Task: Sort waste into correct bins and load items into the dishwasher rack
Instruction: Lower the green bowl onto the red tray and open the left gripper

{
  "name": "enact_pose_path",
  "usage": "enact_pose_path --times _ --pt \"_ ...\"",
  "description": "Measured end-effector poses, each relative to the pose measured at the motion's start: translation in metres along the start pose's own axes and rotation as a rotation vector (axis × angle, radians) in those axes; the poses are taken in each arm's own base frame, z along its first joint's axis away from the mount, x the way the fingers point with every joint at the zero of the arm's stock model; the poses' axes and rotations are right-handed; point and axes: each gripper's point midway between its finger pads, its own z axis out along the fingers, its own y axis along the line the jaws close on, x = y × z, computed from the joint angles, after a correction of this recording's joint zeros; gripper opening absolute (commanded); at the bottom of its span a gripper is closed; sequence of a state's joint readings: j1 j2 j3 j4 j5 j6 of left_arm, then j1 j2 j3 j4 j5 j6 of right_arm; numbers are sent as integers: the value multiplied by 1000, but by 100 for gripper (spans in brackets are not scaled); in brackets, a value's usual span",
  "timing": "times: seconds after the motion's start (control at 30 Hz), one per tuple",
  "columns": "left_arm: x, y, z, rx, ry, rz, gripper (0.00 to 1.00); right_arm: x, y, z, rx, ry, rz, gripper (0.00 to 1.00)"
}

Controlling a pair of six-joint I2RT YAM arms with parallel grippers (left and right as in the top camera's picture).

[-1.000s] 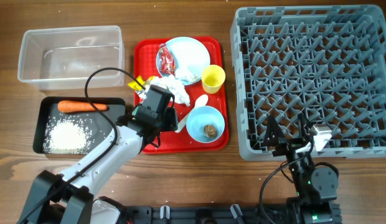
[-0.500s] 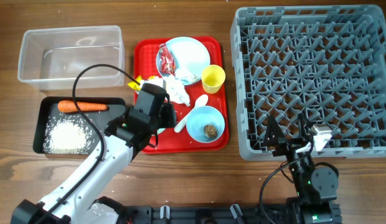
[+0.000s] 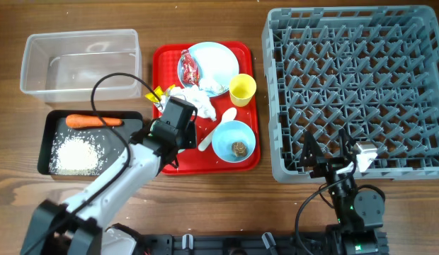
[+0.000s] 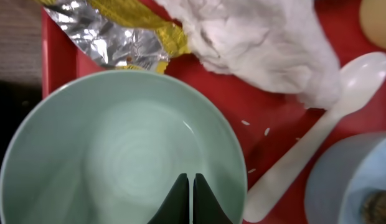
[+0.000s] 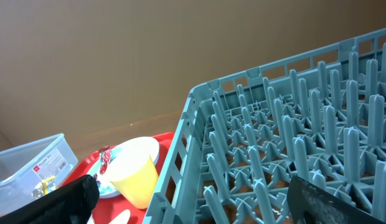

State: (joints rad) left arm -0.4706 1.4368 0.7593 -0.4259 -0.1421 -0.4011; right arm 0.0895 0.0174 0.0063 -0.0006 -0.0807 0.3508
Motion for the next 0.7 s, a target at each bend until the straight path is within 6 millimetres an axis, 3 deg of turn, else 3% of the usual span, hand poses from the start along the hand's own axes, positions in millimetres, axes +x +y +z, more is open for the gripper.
enact_pose_path --times 0.17,0.7 --pt "11 2 12 -15 49 7 4 0 0 0 0 0 0 100" --pt "17 -16 6 93 88 3 4 0 0 0 0 0 0 100"
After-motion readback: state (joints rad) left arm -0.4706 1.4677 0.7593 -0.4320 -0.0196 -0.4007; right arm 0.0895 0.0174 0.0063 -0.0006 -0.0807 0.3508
